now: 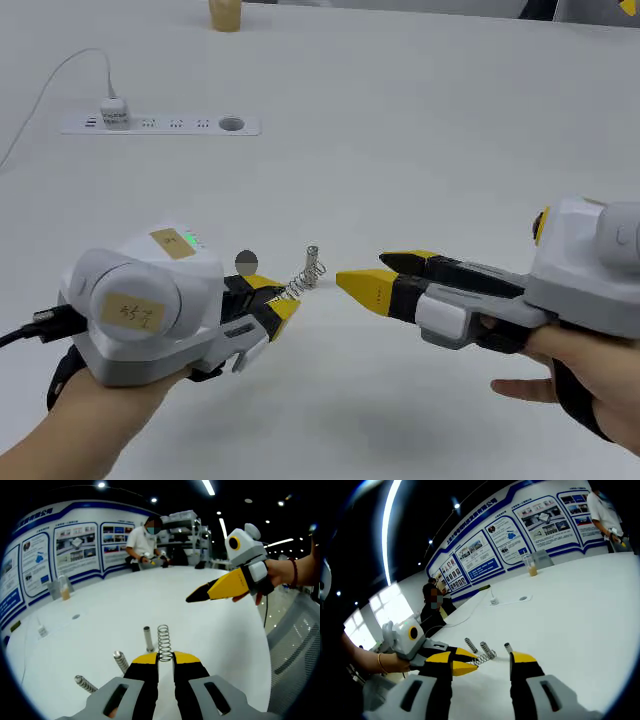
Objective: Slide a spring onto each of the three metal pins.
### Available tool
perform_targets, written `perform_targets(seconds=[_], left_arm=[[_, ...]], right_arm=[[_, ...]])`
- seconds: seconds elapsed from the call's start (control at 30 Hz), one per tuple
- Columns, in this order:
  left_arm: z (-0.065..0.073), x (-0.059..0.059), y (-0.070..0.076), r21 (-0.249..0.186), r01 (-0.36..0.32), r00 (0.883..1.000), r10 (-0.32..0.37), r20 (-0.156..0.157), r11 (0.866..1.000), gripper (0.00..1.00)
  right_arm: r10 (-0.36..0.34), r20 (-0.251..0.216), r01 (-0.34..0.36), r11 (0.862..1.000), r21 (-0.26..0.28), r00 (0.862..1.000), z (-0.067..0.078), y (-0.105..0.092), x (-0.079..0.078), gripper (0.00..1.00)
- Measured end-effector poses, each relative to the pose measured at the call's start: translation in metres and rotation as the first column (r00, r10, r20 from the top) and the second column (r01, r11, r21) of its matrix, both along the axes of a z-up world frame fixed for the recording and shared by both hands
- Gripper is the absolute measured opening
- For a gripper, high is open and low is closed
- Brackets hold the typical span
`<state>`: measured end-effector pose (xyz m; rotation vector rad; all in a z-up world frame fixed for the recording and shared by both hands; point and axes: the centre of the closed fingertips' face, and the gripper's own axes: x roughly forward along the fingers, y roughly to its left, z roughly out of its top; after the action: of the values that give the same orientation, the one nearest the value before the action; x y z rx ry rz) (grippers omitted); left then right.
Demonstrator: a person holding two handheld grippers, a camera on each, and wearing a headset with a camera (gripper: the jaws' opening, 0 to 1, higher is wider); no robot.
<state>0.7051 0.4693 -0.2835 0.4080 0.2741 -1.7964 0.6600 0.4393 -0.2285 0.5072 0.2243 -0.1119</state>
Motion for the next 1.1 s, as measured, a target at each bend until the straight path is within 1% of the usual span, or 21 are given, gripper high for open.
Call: perform_targets(seconds=[0.07,0.1,0.13,0.17,0.27,0.37,0.4,0.53,0.63,0.67,0.73,0.83,0.93,1.1], left_arm=[[0.002,0.000,0.003,-0.008,-0.001,1.000,0.001,0.000,1.000,0.10],[0.005,0.000,0.005,-0.022,0.002,1.000,-0.002,0.001,1.000,0.10],[0.008,-0.001,0.006,-0.042,0.006,1.000,-0.006,-0.008,0.999,0.10],[0.010,-0.002,0.008,-0.048,0.004,1.000,-0.005,-0.014,0.999,0.10],[0.015,-0.001,0.013,-0.065,0.000,1.000,0.000,0.004,0.998,0.10],[0.021,-0.002,0.018,-0.083,-0.007,1.000,0.006,-0.009,0.997,0.10],[0.022,-0.002,0.019,-0.087,-0.007,1.000,0.006,-0.010,0.996,0.10],[0.028,-0.004,0.027,-0.103,-0.002,1.000,0.003,0.010,0.995,0.10],[0.033,-0.004,0.030,-0.114,-0.004,1.000,0.005,0.002,0.993,0.10],[0.034,-0.005,0.031,-0.113,-0.006,1.000,0.006,-0.002,0.994,0.10],[0.036,-0.005,0.032,-0.119,-0.012,1.000,0.012,0.002,0.993,0.10],[0.042,-0.006,0.034,-0.138,-0.014,1.000,0.013,-0.010,0.990,0.10],[0.047,-0.008,0.036,-0.150,-0.016,1.000,0.014,-0.016,0.988,0.10],[0.051,-0.009,0.038,-0.164,-0.019,1.000,0.015,-0.022,0.986,0.10]], right_arm=[[0.001,0.003,-0.001,1.000,-0.002,1.000,0.001,-0.002,0.001,0.47],[0.001,0.003,-0.001,1.000,0.001,1.000,0.001,0.000,0.003,0.46],[0.003,0.000,-0.003,1.000,0.002,1.000,0.000,0.001,0.004,0.46],[0.007,-0.001,-0.007,1.000,0.006,1.000,-0.001,0.003,0.006,0.45],[0.016,-0.005,-0.016,0.999,0.027,1.000,-0.003,0.007,0.009,0.44],[0.020,-0.005,-0.019,0.998,0.059,1.000,-0.005,0.012,0.012,0.41],[0.021,-0.001,-0.021,0.998,0.066,1.000,-0.005,0.013,0.012,0.39],[0.040,0.012,-0.041,0.996,0.083,0.999,-0.003,0.021,0.019,0.35],[0.052,0.023,-0.054,0.994,0.097,0.998,-0.001,0.028,0.024,0.32],[0.057,0.035,-0.060,0.992,0.107,0.998,0.001,0.031,0.026,0.31],[0.065,0.039,-0.069,0.989,0.132,0.997,0.000,0.035,0.029,0.30],[0.065,0.045,-0.070,0.988,0.140,0.997,-0.001,0.040,0.031,0.29],[0.063,0.066,-0.073,0.981,0.178,0.996,0.001,0.041,0.033,0.27],[0.063,0.083,-0.079,0.977,0.200,0.995,0.004,0.043,0.036,0.23]])
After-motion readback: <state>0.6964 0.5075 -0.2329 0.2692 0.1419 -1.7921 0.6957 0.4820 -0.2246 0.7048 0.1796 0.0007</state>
